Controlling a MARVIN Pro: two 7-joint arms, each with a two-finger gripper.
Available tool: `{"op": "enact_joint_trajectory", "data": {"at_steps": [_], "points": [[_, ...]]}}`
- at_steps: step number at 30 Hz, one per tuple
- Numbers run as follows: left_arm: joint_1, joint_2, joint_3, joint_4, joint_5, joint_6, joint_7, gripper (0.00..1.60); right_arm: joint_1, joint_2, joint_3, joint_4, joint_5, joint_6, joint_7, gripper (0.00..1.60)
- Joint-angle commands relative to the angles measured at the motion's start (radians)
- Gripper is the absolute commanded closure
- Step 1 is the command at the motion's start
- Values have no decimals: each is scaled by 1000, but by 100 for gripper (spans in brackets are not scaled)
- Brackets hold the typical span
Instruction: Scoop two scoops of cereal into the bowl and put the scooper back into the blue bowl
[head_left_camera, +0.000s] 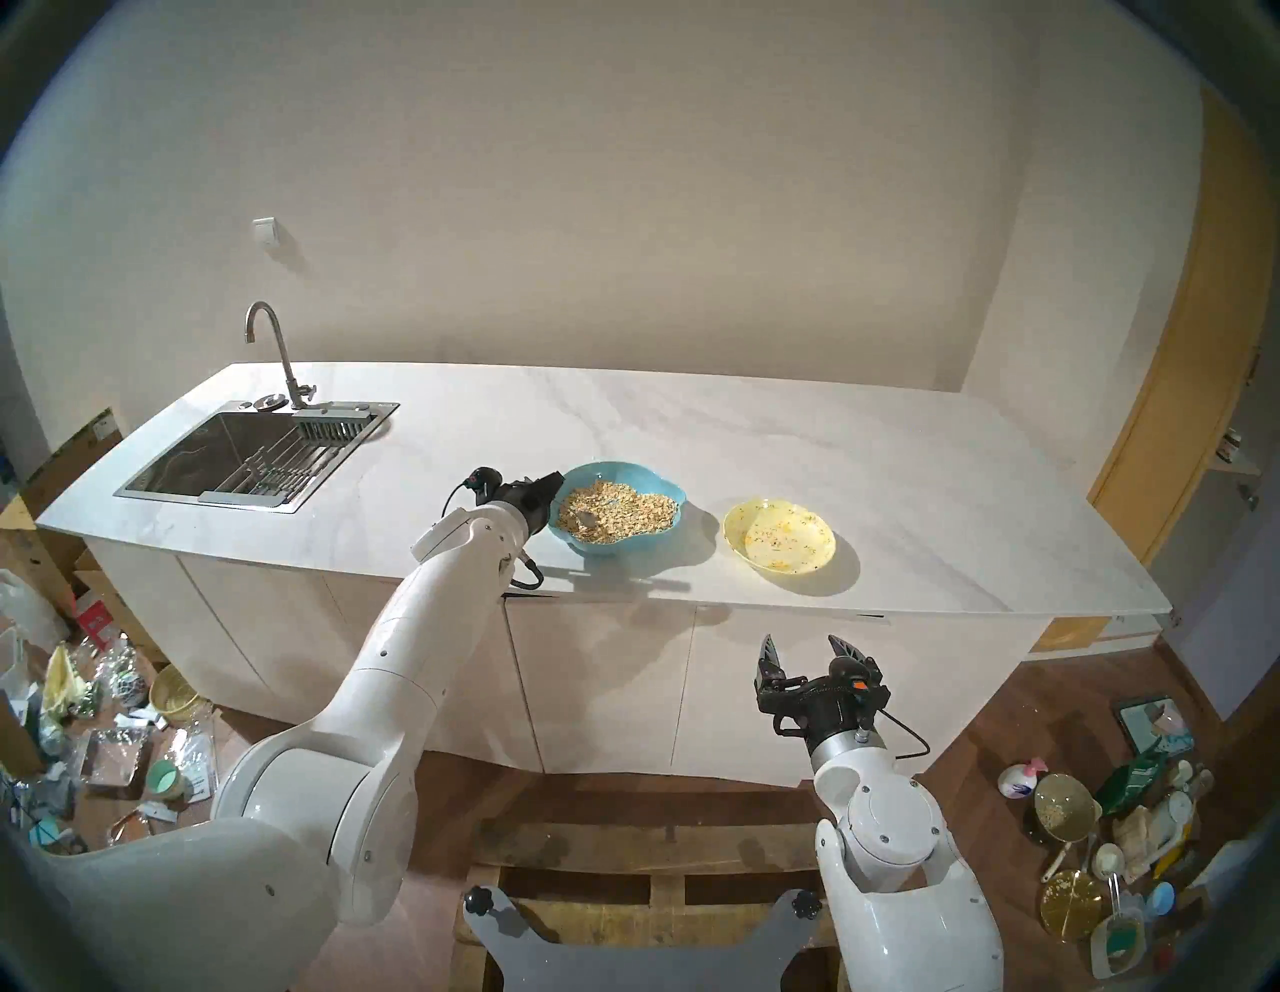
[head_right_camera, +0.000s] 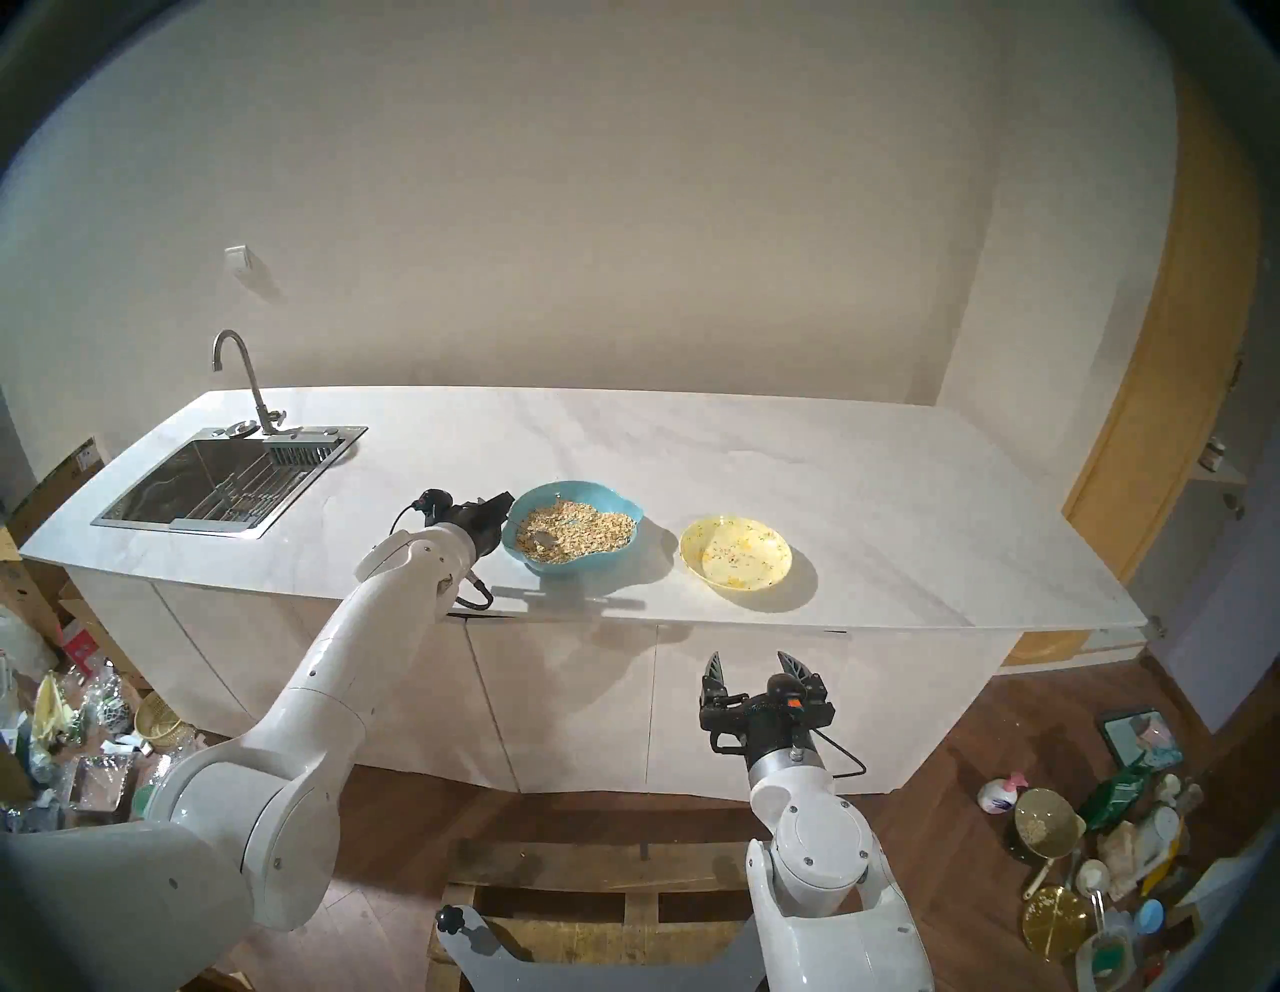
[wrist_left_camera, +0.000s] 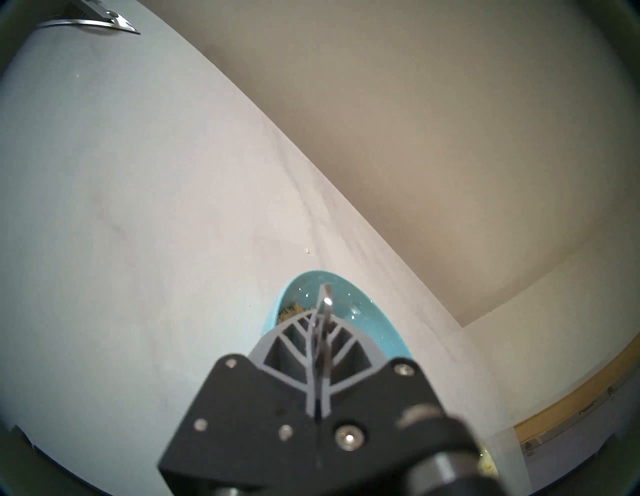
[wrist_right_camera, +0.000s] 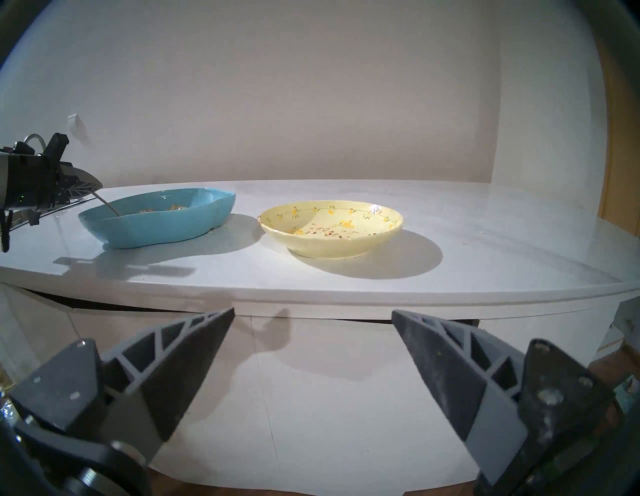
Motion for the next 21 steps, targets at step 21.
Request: {"op": "enact_joint_trajectory", "data": {"at_steps": [21], "points": [[36,-71,-30,2,-98,43,7,160,5,-2,-1,-26,1,-4,0,0]]}}
